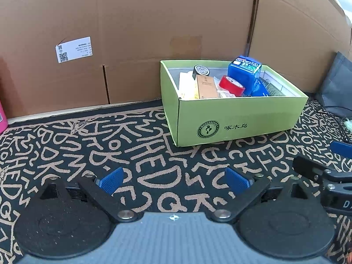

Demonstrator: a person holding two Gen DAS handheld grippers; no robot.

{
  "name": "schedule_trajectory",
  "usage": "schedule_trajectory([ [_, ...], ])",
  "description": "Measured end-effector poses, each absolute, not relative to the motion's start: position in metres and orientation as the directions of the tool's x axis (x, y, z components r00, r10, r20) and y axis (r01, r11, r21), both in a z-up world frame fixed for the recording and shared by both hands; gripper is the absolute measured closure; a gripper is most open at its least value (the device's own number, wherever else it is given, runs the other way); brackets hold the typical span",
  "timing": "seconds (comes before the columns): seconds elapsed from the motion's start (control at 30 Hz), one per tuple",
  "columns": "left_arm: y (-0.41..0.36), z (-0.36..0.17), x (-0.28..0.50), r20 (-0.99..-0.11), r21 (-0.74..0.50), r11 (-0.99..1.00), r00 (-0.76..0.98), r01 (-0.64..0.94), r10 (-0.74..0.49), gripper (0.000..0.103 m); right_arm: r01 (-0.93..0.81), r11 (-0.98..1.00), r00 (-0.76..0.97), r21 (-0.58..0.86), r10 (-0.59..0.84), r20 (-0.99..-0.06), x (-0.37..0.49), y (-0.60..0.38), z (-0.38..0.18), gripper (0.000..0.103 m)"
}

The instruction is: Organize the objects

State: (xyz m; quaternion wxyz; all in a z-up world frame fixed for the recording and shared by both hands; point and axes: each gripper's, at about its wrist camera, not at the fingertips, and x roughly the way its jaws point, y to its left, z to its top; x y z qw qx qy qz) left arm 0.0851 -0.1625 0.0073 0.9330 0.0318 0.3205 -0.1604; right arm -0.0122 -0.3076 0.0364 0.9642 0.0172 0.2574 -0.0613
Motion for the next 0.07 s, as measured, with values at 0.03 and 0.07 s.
schedule_trajectory([
  [0.03,-0.1624,0.0077,0.0848,-0.608,-0.044,0.946,0.743,0.320,-0.280,0.002,0.125,0.992,0.859,0.001,-0.108,-0.500,-0.0118,-0.3072,0.0363,0.000],
  [0.07,-0.1624,0.0081,0.0847,-0.608,-0.048,0.946,0.742,0.321,-0.282,0.002,0.122,0.993,0.859,0.000,-0.106,-0.501,-0.0112,-0.3069,0.0361,0.000],
])
